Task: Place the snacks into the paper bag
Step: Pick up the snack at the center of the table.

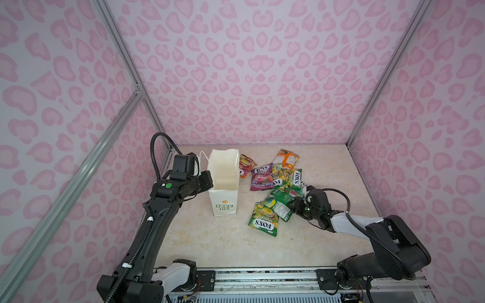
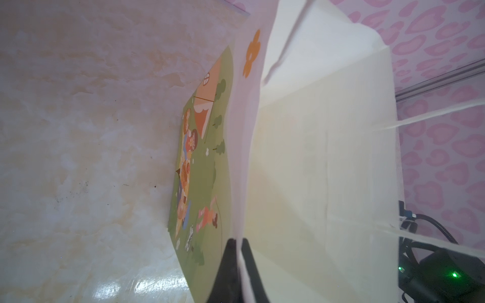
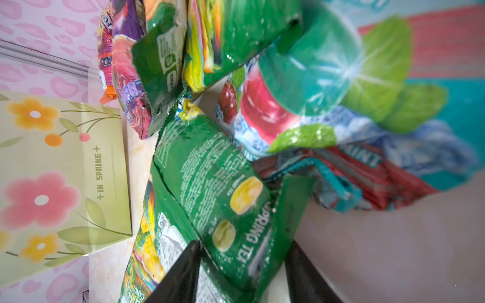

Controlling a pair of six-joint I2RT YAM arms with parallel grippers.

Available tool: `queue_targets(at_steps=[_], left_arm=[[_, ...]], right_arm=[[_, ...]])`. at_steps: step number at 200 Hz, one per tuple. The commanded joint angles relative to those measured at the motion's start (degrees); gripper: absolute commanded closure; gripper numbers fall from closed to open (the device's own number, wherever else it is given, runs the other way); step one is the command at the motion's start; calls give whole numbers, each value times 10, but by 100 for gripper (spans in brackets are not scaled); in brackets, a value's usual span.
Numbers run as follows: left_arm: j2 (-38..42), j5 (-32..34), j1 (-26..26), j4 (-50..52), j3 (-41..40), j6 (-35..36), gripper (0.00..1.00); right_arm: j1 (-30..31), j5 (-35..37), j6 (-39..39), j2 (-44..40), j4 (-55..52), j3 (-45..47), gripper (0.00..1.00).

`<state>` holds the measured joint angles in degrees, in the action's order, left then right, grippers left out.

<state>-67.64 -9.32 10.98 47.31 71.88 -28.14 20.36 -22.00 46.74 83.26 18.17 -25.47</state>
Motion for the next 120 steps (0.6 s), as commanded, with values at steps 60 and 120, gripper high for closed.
queue_targets(at_steps=[60, 120], left_arm=[[-17, 36, 11, 28, -3, -15, 97], [-17, 38, 12, 28, -8, -13, 97]], right_arm=[[0, 0, -7, 18, 62, 15, 77], [5, 35, -30, -87, -8, 22, 95]])
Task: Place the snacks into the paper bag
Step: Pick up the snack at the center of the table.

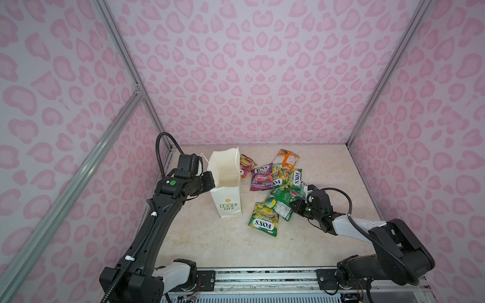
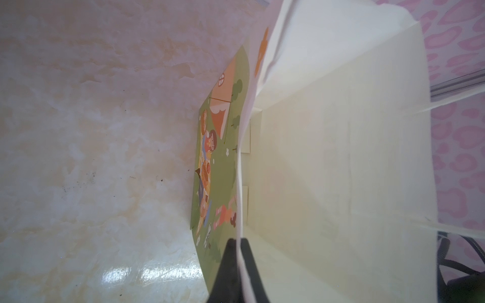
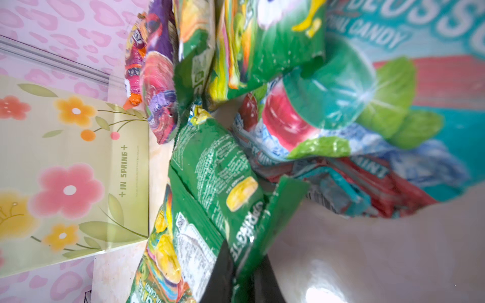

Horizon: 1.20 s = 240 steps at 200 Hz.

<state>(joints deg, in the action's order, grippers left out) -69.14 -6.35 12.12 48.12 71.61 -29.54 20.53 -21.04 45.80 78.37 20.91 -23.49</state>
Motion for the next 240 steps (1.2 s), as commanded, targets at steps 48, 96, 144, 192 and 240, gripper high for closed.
queue_targets(at_steps=[48, 96, 144, 192, 240], left_arm=[[0, -3, 1, 18, -14, 3, 97], [2, -2, 1, 15, -23, 0, 97], [7, -8, 1, 15, -23, 0, 97], [1, -22, 4, 11, -24, -3, 97], [0, -25, 10, 8, -26, 0, 97]], right_arm=[[15, 64, -57, -156, -140, -16, 100], [24, 85, -91, -235, -219, -62, 100], [53, 122, -133, -255, -286, -157, 100], [96, 159, -154, -232, -331, -297, 100], [163, 194, -191, -172, -315, -439, 100]])
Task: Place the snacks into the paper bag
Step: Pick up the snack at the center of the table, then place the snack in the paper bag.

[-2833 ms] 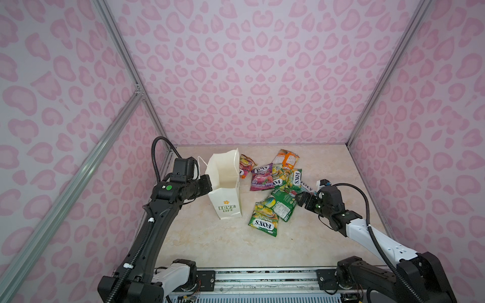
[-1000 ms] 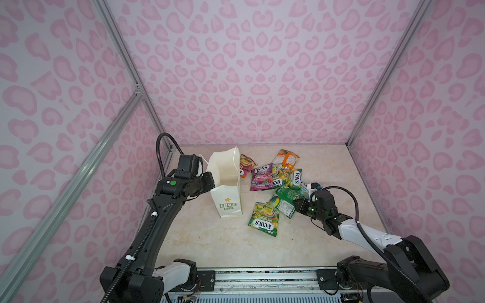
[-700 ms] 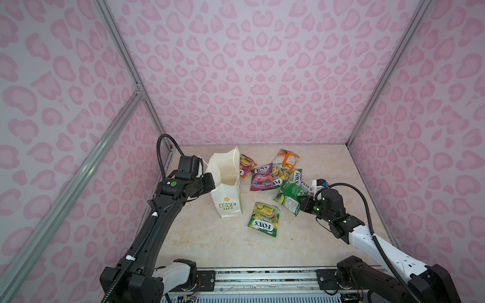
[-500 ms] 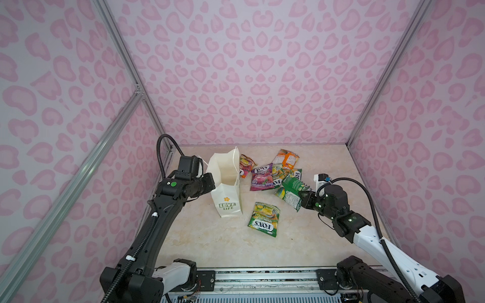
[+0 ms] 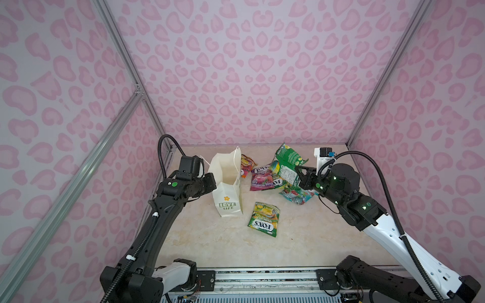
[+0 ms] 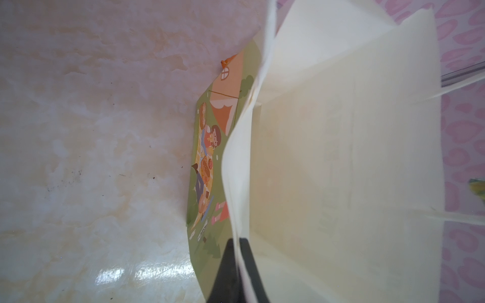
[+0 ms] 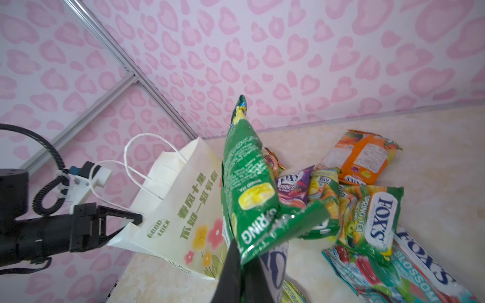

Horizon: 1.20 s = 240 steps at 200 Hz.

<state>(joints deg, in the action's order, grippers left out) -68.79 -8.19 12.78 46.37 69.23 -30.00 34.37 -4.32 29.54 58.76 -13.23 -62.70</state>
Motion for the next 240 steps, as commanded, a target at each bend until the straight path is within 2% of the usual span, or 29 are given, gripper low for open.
queue_targets(at_steps=[1, 88, 138, 195, 240], left_arm=[[-4, -7, 3, 26, -2, 5, 97], [3, -15, 12, 23, 4, -9, 97], [6, -26, 18, 11, 4, -44, 97], [27, -29, 19, -11, -15, -113, 97], [33, -33, 20, -37, -33, -151, 97]], right_arm=[[26, 27, -29, 25, 27, -50, 100], [145, 34, -79, 179, 44, -252, 100], [184, 81, -98, 270, 50, -344, 100], [219, 152, -87, 374, 40, -407, 100], [236, 225, -67, 403, 20, -390, 100]])
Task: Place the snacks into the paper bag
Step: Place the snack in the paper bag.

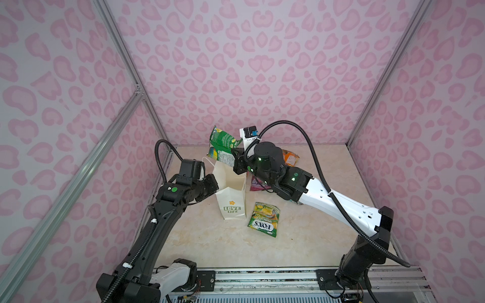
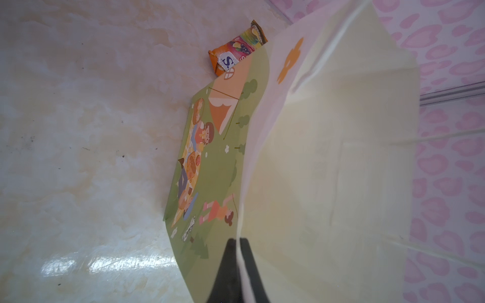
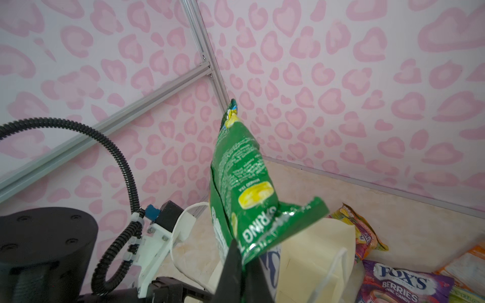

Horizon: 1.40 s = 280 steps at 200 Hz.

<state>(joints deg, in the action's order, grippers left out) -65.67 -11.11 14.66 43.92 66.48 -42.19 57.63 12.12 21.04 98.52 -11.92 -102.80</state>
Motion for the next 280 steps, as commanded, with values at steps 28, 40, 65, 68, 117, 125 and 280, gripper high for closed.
queue_targets(at_steps=[28, 40, 65, 68, 117, 125, 280], left_arm=[[1, 6, 1, -13, -8, -32, 97], [1, 10, 1, -14, -9, -32, 97], [0, 13, 2, -15, -10, -35, 97], [0, 14, 2, -15, -10, -36, 97], [0, 22, 1, -15, -10, -35, 97], [-1, 21, 2, -16, -10, -34, 97], [-7, 85, 35, 4, 4, -11, 98]], right_arm=[[18, 116, 21, -14, 5, 46, 100], [23, 134, 21, -22, 4, 59, 100], [26, 145, 30, -20, -18, 67, 100], [26, 145, 34, -19, -21, 68, 100], [29, 172, 53, -21, -51, 83, 100], [29, 174, 53, -21, -51, 84, 100], [29, 114, 48, 63, -99, -16, 58]])
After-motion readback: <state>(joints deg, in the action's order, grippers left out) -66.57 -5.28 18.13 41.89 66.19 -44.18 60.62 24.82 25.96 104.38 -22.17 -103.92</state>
